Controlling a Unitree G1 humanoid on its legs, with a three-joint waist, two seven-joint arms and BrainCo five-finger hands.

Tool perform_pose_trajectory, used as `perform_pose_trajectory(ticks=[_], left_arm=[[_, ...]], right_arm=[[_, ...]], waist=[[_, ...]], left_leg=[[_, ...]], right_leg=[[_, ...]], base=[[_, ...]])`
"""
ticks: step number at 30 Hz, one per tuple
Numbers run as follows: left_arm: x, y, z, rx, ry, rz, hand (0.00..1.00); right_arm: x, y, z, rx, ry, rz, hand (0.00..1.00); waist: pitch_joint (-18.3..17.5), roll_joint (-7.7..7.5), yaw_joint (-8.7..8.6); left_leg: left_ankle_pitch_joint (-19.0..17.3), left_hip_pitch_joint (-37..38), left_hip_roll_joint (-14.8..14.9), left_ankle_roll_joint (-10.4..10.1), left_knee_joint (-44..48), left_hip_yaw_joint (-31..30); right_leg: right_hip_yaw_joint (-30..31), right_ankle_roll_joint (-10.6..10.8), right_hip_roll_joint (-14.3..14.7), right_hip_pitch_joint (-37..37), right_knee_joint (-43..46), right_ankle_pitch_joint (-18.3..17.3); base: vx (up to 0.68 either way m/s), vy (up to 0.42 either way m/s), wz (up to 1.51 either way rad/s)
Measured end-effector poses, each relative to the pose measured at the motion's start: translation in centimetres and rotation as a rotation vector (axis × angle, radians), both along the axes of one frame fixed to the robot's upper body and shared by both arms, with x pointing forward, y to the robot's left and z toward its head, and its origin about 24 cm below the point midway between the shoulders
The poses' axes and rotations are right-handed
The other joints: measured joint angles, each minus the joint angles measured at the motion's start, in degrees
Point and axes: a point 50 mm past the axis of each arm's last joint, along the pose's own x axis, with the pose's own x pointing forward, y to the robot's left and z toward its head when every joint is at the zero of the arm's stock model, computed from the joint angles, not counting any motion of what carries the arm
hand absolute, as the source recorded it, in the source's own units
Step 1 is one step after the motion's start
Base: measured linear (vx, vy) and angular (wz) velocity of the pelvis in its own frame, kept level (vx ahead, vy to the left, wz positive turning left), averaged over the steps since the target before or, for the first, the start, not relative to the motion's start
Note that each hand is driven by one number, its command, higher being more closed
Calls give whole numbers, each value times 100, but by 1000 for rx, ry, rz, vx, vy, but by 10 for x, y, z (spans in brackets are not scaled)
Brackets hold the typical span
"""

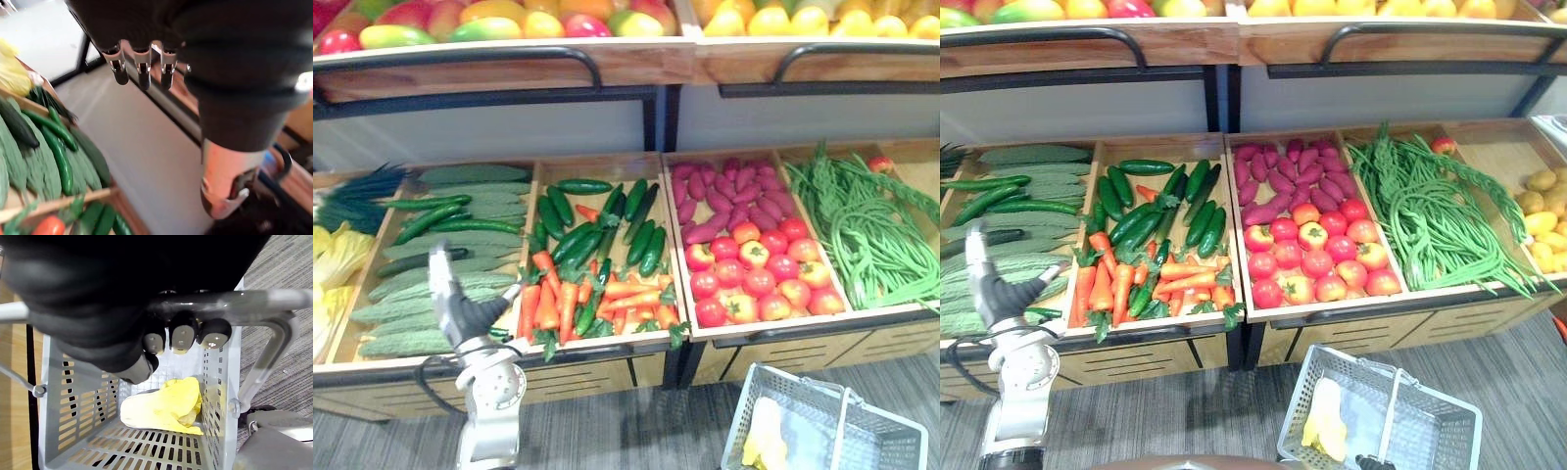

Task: Pick vegetable in the basket

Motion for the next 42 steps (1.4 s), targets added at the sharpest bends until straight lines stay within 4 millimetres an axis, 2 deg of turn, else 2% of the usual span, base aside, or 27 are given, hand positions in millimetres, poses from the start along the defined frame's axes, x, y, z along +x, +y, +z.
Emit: perform_pose_trajectory(ticks=[2,7,14,19,29,34,42], left_arm=[[7,1,-5,81,96,-87,0],[28,-4,-18,199,280,-266,0],[54,-24,-33,355,442,-436,0],[68,-34,-34,456,502,-512,0],[96,-46,-17,565,477,-519,0],[105,-40,-10,570,461,-462,0],[110,-32,-10,563,490,-412,0]], right_arm=[[3,-4,2,-11,-7,4,100],[6,-13,5,-34,-12,13,100],[9,-18,7,-50,-6,53,100],[23,-21,13,-80,-51,93,100],[44,-19,20,-110,-110,161,100],[50,-19,23,-128,-133,166,100],[59,-19,26,-143,-161,169,100]], waist=[[10,30,-65],[92,107,-106],[188,183,-126],[378,209,-105],[593,213,-83],[686,209,-80],[860,183,-73]], left_leg=[[-5,1,3,-1,-14,137],[-9,4,-14,2,-18,322],[-12,6,6,-3,-18,425],[-13,-62,27,-6,-17,571],[-16,-214,53,-15,20,666],[-20,-361,67,-21,97,718],[-35,-486,97,-41,199,746]], right_leg=[[140,0,23,-85,-9,39],[351,5,40,-168,-75,144],[442,11,60,-233,-54,151],[575,12,61,-431,62,151],[644,-9,45,-689,237,128],[696,-16,42,-877,340,119],[748,-17,50,-1024,418,120]], base=[[-10,6,-29],[-20,2,-23],[-17,-8,-8],[-13,-9,-12],[-1,-3,-4],[-10,-7,-6],[-4,-8,-1]])
